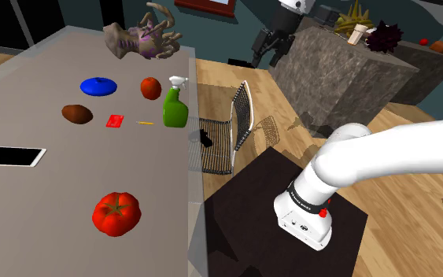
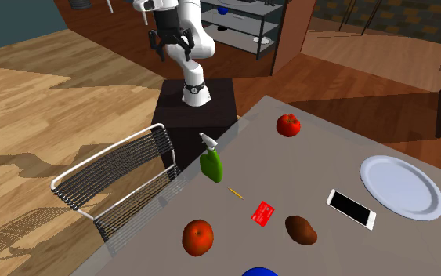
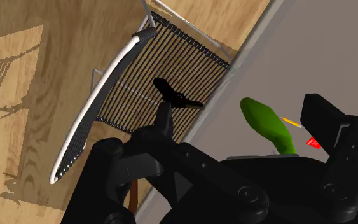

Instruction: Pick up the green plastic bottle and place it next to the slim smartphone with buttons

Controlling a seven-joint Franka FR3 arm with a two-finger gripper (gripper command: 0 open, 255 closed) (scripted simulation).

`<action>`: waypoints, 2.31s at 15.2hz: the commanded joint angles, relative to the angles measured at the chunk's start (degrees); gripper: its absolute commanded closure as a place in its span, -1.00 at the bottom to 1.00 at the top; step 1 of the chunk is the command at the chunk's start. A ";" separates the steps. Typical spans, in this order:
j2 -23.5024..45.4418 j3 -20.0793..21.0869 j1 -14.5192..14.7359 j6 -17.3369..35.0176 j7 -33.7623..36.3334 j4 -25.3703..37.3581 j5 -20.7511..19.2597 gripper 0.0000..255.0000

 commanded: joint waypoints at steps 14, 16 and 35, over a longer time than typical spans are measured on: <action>15.90 -13.50 12.35 35.28 -32.65 -10.04 4.56 -1.00; 19.89 -16.21 15.65 39.89 -39.04 -9.66 7.36 -1.00; 53.72 -26.62 35.06 51.04 -96.77 5.48 55.13 -1.00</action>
